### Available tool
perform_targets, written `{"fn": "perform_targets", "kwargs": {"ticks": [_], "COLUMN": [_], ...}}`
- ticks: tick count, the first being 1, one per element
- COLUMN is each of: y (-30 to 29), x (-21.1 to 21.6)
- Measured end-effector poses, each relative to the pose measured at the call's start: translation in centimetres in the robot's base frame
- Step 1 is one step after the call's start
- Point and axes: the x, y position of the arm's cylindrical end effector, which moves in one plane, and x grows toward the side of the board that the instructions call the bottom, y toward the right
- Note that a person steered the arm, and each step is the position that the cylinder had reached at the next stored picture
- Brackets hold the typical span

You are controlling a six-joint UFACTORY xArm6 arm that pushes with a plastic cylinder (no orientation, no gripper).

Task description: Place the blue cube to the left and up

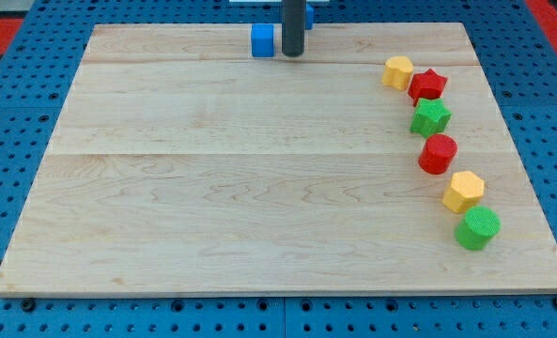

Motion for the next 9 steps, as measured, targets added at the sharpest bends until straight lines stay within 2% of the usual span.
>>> {"fn": "perform_targets", "kwargs": {"ticks": [1, 2, 3, 6, 7, 8, 9], "y": [-1.0, -0.4, -1.6, -4.3, -5.6, -7.2, -7.7], "x": [0.7, -1.0, -4.9, -5.9, -3.1, 2.1, 1.1]}}
